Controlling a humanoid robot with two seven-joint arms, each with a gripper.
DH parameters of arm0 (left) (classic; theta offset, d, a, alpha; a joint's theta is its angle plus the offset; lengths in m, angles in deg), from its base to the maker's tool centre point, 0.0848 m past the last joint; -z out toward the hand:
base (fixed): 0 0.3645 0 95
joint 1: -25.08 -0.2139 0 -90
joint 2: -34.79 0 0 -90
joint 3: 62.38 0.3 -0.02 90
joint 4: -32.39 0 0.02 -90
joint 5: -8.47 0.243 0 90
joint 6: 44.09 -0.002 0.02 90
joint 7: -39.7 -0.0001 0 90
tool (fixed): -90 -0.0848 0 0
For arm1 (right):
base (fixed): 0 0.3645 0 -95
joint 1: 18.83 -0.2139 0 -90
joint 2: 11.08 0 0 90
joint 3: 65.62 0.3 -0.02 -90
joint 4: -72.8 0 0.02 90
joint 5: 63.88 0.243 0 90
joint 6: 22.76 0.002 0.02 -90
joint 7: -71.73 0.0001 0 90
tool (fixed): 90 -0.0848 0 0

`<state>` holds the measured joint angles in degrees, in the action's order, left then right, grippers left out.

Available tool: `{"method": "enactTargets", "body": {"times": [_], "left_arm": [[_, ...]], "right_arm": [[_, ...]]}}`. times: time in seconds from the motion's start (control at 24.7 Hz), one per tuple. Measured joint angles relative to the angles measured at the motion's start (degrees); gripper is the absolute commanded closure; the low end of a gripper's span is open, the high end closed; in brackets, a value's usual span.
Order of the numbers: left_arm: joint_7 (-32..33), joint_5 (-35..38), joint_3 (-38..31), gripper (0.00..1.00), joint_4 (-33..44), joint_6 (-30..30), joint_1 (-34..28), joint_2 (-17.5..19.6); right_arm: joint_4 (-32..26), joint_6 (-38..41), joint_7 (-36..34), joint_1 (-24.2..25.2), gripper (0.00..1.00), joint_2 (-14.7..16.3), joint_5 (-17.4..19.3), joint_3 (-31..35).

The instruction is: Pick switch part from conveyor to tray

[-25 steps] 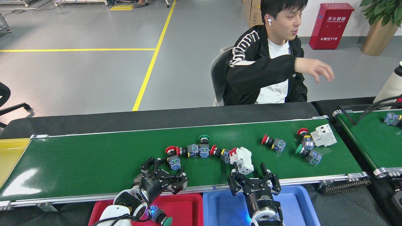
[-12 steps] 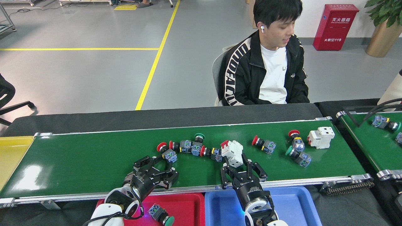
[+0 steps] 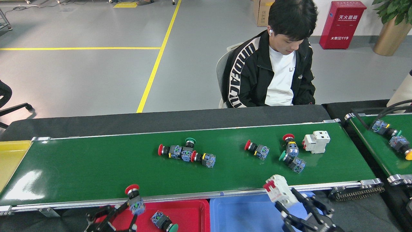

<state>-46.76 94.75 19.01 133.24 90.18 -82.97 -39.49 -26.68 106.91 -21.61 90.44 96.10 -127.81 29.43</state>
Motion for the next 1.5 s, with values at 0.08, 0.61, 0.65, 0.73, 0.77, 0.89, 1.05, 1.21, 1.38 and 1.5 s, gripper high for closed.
{"method": "enactTargets", "body": {"times": [0.08,0.61,0.65,0.73,0.77,0.89,1.05,1.21,1.38,1.5], "left_arm": [[-0.86,0.55,0.34,0.81,0.28,0.33,-0.90,2.73],[-3.92,-0.53,-6.67,0.01,-0.81,0.58,-1.32,-1.11],[-3.61,-0.72,-10.51,0.01,-0.92,0.58,-0.89,-3.63],[-1.89,-0.78,-17.53,0.01,-1.33,0.58,1.08,-8.37],[-0.15,-0.80,-21.01,0.01,-1.65,0.58,2.72,-10.64],[4.80,-0.94,-26.28,0.01,-2.77,0.58,5.68,-13.71],[7.47,-0.92,-26.85,0.01,-3.76,0.31,6.30,-13.90],[8.17,2.60,-20.75,0.01,-9.04,-5.61,13.64,-13.92],[8.31,4.57,-11.83,0.01,-19.34,-14.76,23.81,-12.78],[8.49,4.76,-7.43,0.01,-26.25,-20.05,27.82,-10.53]], "right_arm": [[0.66,2.80,0.00,2.75,0.69,0.00,-0.18,2.81],[3.45,4.66,2.94,2.77,0.04,-7.79,0.27,11.76],[3.28,3.46,3.04,0.77,0.04,-9.14,0.27,11.86],[3.06,-1.70,4.04,-4.36,0.04,-11.61,0.23,11.88],[3.03,-5.49,4.88,-7.22,0.04,-12.46,0.10,11.84],[3.09,-16.72,6.69,-13.27,0.04,-14.16,-1.29,9.26],[3.10,-30.34,7.24,-13.89,0.04,-16.09,-6.78,0.82],[1.18,-36.31,6.78,-7.58,0.04,-16.41,-9.14,-4.14],[-0.45,-37.32,4.86,-4.51,0.04,-16.40,-9.37,-4.50],[-0.47,-37.89,4.50,-5.40,0.04,-16.40,-9.68,-5.95]]}}
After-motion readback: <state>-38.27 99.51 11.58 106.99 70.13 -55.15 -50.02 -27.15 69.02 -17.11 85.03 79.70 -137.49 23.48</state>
